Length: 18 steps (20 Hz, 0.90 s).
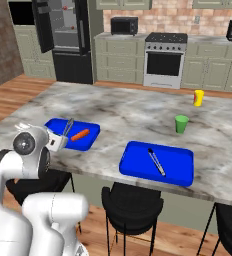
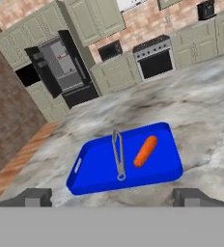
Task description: Gather the carrot and sweet potato from the fridge and place them on a tray on the dining counter. Then gather the fishs from the fridge and place them on the other tray.
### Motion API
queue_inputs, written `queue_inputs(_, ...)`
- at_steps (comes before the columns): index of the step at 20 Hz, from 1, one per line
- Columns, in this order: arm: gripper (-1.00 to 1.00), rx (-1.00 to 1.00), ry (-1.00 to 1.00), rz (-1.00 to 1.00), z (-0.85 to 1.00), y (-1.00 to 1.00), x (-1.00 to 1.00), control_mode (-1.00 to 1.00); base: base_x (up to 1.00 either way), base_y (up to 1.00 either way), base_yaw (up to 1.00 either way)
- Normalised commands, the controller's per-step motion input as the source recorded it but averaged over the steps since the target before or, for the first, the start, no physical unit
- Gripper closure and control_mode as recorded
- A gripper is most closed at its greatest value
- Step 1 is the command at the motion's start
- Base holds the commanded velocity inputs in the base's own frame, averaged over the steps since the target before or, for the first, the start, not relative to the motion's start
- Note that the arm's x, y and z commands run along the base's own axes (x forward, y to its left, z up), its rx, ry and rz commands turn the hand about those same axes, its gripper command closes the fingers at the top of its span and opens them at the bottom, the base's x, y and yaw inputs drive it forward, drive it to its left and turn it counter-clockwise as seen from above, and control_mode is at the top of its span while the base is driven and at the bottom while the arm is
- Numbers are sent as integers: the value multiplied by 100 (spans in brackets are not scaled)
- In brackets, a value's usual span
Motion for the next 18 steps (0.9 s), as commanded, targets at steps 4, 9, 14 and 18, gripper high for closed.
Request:
queue_inputs(4, -100, 0, 2, -5, 0, 2, -10, -100, 0, 0, 0)
queue_inputs(9, -100, 0, -1, 0, -1, 2, -7, 100, -37, 41, 0)
queue_inputs(14, -100, 0, 0, 0, 0, 0, 0, 100, -9, 93, 0)
queue_inputs(18, -100, 0, 0, 0, 0, 0, 0, 100, 0, 100, 0)
